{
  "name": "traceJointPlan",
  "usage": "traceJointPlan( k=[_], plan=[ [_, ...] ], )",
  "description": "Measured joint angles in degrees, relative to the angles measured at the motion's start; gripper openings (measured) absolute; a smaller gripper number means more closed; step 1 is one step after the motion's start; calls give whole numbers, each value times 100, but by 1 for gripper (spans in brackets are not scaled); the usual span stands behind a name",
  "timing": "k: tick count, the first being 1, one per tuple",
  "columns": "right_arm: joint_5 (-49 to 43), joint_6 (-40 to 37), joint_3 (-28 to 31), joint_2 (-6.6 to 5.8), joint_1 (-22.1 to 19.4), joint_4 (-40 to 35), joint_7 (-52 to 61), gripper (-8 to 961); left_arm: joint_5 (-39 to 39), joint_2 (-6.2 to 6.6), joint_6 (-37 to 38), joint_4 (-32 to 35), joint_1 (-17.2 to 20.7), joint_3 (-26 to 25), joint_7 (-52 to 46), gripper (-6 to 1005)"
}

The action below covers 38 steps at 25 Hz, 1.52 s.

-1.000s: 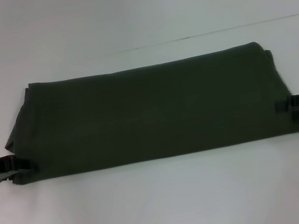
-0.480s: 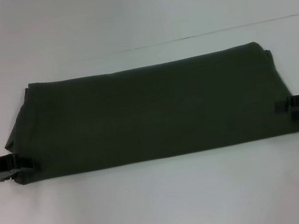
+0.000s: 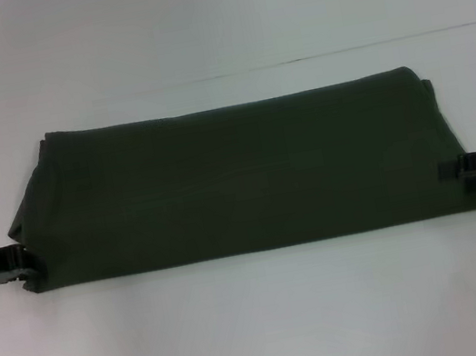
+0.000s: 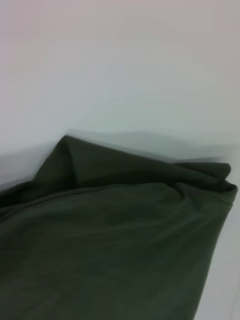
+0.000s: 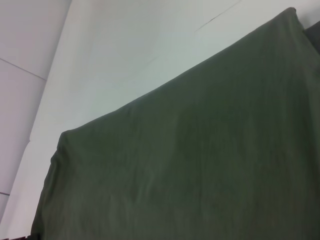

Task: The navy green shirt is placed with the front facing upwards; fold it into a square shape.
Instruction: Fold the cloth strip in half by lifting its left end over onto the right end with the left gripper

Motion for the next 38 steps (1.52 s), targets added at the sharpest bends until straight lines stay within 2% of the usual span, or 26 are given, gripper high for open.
traceJointPlan(
  k=[3, 10, 12, 15, 18, 20, 23, 28, 38],
  plan=[
    [0, -2, 0, 0, -2, -2, 6, 795, 8, -3, -6, -4, -3, 57, -1, 115],
    [0, -51, 0, -10, 11, -11, 78, 796, 12, -12, 31, 6, -3, 59, -1, 44],
    [-2, -142, -1, -61, 24, -25, 228, 796, 12, -11, 60, 4, -5, 57, -7, 24],
    [-60, -391, -21, -228, 115, -255, 733, 795, 12, -3, 87, 8, -14, 57, -13, 4],
    [-591, -710, -160, -396, 347, -717, 1625, 794, 12, 12, 91, 16, -41, 54, -14, 4],
    [-1170, -865, -193, -437, 572, -936, 2012, 794, 12, 19, 95, 11, -58, 63, -14, 4],
    [-1887, -921, -168, -385, 867, -1030, 2239, 793, 12, 26, 103, 2, -72, 66, -12, 3],
    [-2437, -692, -201, -274, 1152, -848, 2321, 792, 11, 30, 107, 1, -74, 66, -11, 3],
    [-2538, -172, -342, -195, 1165, -765, 2338, 778, 11, 31, 109, 10, -83, 64, 24, 4]
  ],
)
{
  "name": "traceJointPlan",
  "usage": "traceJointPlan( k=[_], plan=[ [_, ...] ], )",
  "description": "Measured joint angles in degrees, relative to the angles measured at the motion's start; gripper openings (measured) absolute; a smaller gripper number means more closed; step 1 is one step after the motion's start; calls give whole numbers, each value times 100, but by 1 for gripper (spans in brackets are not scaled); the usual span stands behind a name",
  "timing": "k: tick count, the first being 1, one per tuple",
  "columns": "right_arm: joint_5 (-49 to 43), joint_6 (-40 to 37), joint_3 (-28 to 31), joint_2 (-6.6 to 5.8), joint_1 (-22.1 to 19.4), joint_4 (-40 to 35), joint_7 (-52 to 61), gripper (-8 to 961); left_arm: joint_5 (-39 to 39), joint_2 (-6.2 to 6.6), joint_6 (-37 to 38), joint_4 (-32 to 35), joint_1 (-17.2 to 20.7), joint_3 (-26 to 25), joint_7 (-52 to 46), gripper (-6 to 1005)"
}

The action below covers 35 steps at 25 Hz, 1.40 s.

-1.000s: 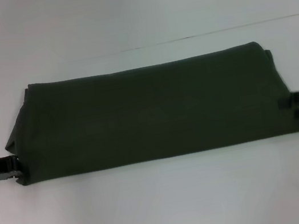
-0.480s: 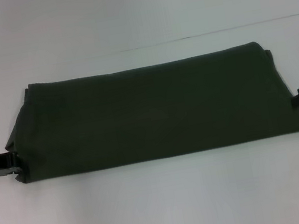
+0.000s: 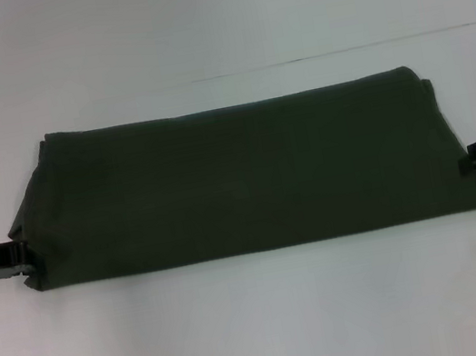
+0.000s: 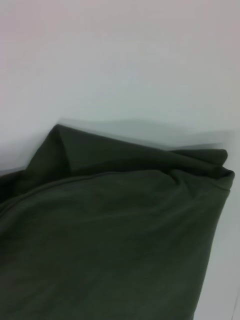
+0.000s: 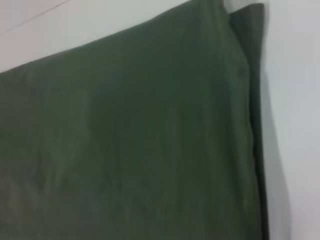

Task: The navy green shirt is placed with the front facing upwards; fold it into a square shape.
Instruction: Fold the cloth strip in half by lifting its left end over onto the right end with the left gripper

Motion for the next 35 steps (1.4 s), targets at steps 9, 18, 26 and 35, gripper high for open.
traceJointPlan(
  k=[9, 18, 26, 35],
  plan=[
    [-8, 486, -283, 145, 49, 301, -49, 743, -9, 0, 3, 4, -12, 0, 10, 3],
    [-11, 599, -316, 225, 85, 303, -90, 708, -9, 0, 3, 4, -3, 1, 10, 4],
    [-11, 661, -332, 274, 88, 301, -110, 676, -9, 0, 3, 4, 3, 1, 10, 4],
    [-10, 654, -447, 274, 89, 238, -112, 533, -9, 0, -20, 10, 20, -10, 17, 3]
  ],
)
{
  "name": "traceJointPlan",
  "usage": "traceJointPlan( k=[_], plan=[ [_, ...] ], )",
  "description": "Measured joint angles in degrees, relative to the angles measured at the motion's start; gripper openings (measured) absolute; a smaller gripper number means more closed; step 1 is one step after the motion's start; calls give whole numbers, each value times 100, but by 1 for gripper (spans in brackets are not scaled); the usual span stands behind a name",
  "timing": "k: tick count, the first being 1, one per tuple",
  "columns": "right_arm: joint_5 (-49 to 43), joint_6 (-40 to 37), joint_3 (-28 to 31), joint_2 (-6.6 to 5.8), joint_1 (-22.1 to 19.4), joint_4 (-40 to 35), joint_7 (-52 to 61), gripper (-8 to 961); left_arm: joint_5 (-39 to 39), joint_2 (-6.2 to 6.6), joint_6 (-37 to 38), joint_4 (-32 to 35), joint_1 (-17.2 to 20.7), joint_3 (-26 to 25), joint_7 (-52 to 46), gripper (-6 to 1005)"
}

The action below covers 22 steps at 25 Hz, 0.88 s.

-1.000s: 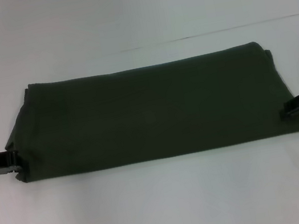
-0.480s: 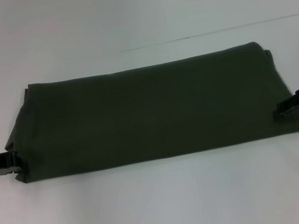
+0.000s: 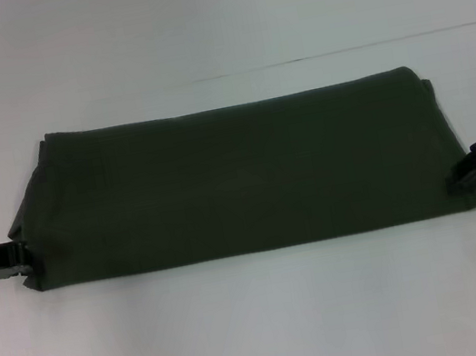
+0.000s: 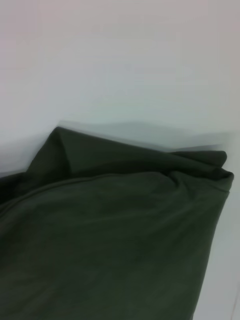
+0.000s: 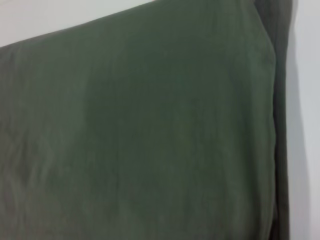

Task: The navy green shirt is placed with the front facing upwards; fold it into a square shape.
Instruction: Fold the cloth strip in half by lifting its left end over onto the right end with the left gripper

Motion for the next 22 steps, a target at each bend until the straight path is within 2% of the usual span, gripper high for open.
traceJointPlan(
  k=[3, 14, 19, 22],
  plan=[
    [0, 1, -16, 0, 0, -1, 3, 413, 0, 0, -12, 2, 0, -6, 1, 4],
    [0, 1, -149, 0, -26, -1, -6, 167, 0, 0, -10, 2, -3, 5, 10, 3],
    [1, -1, -306, -2, -27, -7, -21, 10, 0, 1, 15, 2, -7, 8, 28, 3],
    [1, -116, -358, -31, -35, -18, -81, 9, 1, 13, 163, 11, -9, 10, 107, 4]
  ],
)
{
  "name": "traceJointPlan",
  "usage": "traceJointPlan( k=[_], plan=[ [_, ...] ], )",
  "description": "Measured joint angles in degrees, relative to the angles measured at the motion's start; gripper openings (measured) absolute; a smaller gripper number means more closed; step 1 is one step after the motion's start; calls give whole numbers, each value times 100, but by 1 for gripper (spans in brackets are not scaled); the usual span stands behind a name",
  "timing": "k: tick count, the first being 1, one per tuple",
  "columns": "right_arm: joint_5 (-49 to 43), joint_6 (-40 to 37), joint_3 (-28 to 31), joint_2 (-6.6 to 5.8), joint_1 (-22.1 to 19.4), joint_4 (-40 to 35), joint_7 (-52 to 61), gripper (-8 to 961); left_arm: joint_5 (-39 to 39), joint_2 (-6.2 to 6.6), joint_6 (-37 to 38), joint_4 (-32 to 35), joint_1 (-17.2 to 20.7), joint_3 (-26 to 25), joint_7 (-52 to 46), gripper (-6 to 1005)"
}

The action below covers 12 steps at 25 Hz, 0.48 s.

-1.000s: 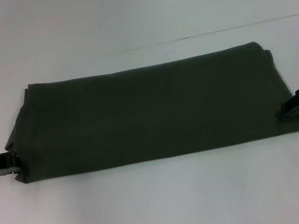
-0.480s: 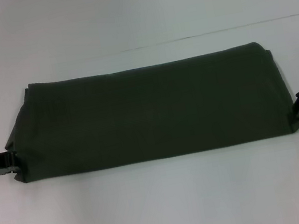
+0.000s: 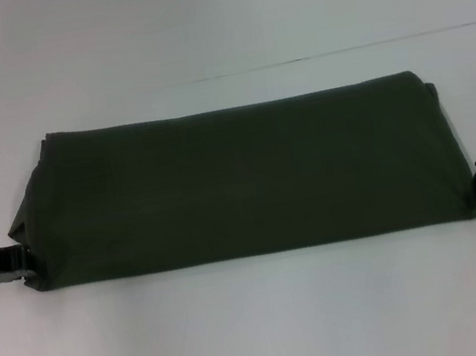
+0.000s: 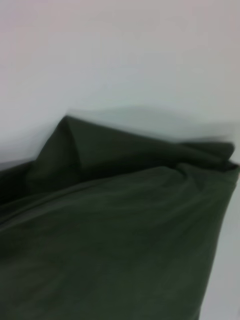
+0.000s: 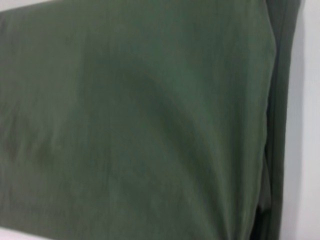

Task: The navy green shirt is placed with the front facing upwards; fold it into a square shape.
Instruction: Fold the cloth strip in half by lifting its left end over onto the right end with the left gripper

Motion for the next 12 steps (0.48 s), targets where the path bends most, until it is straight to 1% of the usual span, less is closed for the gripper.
traceJointPlan(
  k=[4, 8, 12],
  plan=[
    [0, -404, -11, -63, -23, -15, -174, 10, 47, 35, 381, 154, 24, -3, 28, 4],
    [-30, -922, -25, -120, -61, -133, -264, 16, 359, 78, 766, 282, 20, -46, -3, 3],
    [-322, -1380, -31, -102, -98, -303, -305, 23, 675, 80, 1244, 345, 19, -48, -18, 4]
  ],
)
